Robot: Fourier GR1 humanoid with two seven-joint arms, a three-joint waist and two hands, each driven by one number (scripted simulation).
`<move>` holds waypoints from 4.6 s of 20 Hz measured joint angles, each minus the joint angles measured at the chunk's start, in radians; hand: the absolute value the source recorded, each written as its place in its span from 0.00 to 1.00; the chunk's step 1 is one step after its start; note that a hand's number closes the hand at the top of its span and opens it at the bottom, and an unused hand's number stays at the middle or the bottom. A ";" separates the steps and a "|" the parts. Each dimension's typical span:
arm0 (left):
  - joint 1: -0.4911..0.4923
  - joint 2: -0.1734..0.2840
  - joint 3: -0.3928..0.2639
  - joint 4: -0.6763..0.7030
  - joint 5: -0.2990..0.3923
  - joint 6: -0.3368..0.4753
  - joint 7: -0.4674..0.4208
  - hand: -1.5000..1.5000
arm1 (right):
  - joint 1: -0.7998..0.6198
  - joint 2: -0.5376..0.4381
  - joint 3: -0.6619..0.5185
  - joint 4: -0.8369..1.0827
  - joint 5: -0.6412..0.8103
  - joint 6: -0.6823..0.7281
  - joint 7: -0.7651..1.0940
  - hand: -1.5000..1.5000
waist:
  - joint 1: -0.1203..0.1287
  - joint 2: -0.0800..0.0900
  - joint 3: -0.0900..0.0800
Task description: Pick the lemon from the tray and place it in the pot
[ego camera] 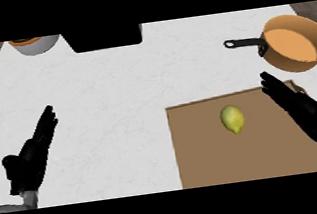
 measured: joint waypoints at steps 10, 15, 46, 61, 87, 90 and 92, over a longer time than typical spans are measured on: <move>-0.035 -0.046 -0.080 0.019 0.022 -0.088 0.110 0.50 | -0.084 -0.027 0.078 -0.141 0.481 -0.350 -0.050 0.00 | -0.032 0.009 -0.026; -0.048 -0.070 -0.101 0.025 0.035 -0.110 0.144 0.50 | -0.022 0.113 0.135 -0.250 0.652 -0.626 -0.246 0.00 | -0.033 0.016 -0.022; -0.078 -0.154 -0.064 0.041 -0.041 -0.183 0.196 0.50 | 0.011 0.295 0.161 -0.294 1.017 -0.137 0.505 0.00 | 0.009 0.030 -0.022; -0.074 -0.199 0.012 0.026 -0.097 -0.238 0.226 0.50 | 0.116 0.294 -0.005 -0.229 0.822 -0.145 0.137 0.00 | 0.007 0.030 -0.022; -0.065 -0.254 0.083 0.017 -0.173 -0.303 0.236 0.50 | -0.098 0.366 -0.202 0.410 0.657 -0.159 -0.459 1.00 | 0.010 0.014 -0.038; -0.052 -0.261 0.080 -0.003 -0.176 -0.304 0.249 0.50 | -0.089 0.384 -0.206 0.424 0.654 -0.184 -0.521 1.00 | 0.008 0.013 -0.039; -0.058 -0.255 0.090 0.001 -0.173 -0.308 0.250 0.50 | -0.070 0.377 -0.251 0.409 0.606 -0.186 -0.561 1.00 | 0.008 0.013 -0.035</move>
